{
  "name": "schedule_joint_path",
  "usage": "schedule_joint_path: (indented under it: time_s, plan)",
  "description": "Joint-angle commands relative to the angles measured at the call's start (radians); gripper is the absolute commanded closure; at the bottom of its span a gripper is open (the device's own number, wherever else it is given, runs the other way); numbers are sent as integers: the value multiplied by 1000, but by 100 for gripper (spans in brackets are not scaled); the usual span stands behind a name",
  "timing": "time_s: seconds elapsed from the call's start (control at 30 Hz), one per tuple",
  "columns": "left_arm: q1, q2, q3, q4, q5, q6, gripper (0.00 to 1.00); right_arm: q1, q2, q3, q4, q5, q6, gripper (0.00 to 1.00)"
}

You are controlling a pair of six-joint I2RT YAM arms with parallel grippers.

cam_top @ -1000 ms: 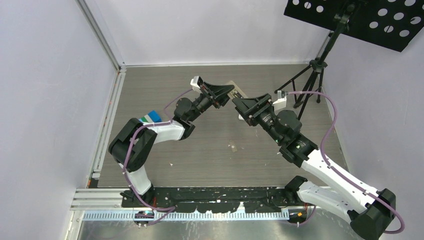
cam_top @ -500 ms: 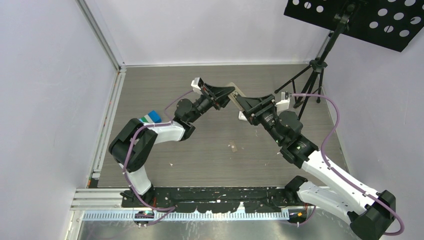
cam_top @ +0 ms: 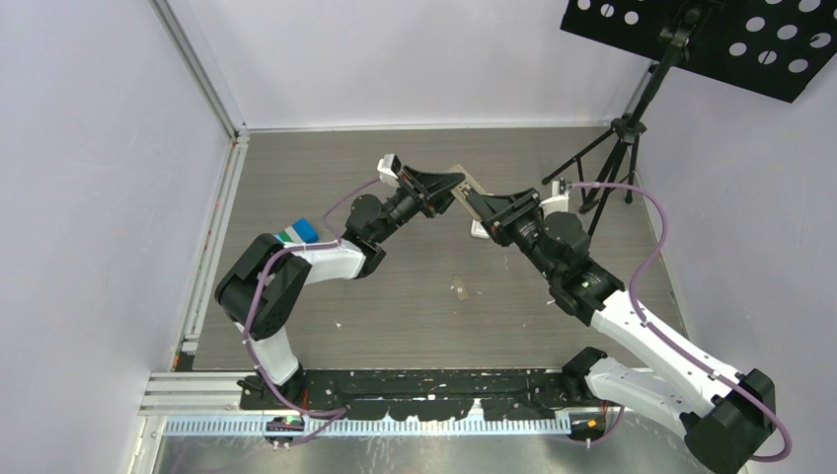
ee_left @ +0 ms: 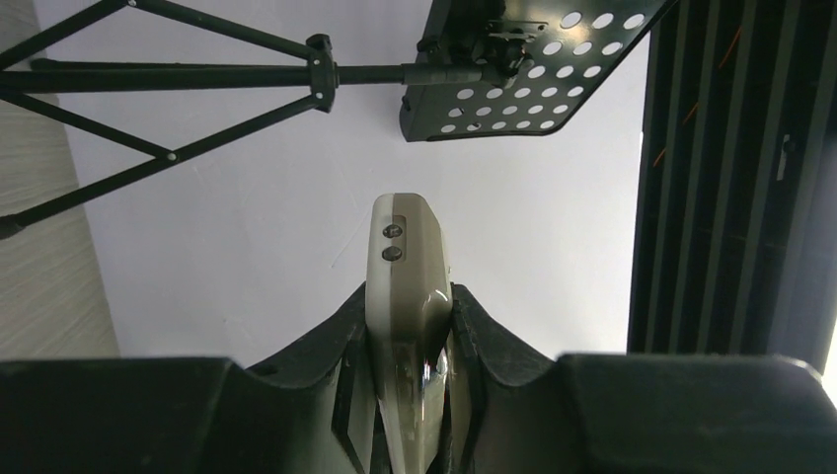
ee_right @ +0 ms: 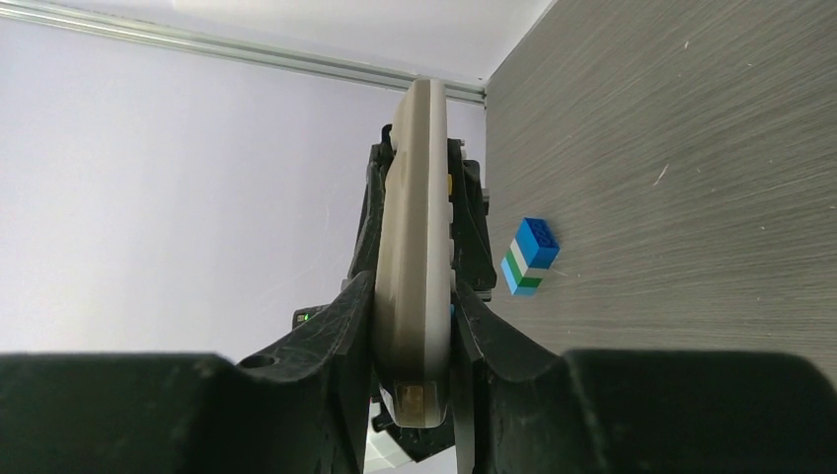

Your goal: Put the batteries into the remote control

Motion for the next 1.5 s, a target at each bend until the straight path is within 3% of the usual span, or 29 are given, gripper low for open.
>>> schedule_joint_path:
  time_s: [0.0, 0.13, 0.2, 0.3, 0.43, 0.53, 0.67, 0.93, 1.33, 1.47]
  plan:
    - [-8, -73, 11, 57, 36, 87, 100, -16, 15, 26, -75, -11, -6, 68]
    - [17, -80, -11, 39, 92, 179, 100, -29, -33, 20, -112, -20, -100, 22]
    - [41, -74, -18, 37, 149, 226, 100, -37, -70, 7, -81, -63, -185, 14]
    - [70, -53, -23, 48, 248, 284, 100, -46, -125, -28, -1, -214, -300, 11]
    - [87, -35, -27, 94, 356, 305, 100, -49, -167, -46, 14, -336, -382, 12]
    - [90, -48, -29, 81, 400, 324, 100, -51, -152, -24, -64, -368, -438, 17]
    - [91, -90, -37, -4, 442, 389, 100, -55, -112, 30, -220, -341, -530, 27]
    - [90, -138, -55, -83, 470, 445, 100, -60, -43, 58, -222, -367, -554, 49]
    - [90, -134, -52, -82, 474, 438, 100, -60, 1, 42, -185, -393, -562, 47]
    - [90, -137, -55, -89, 473, 444, 100, -60, 21, 54, -225, -363, -590, 54]
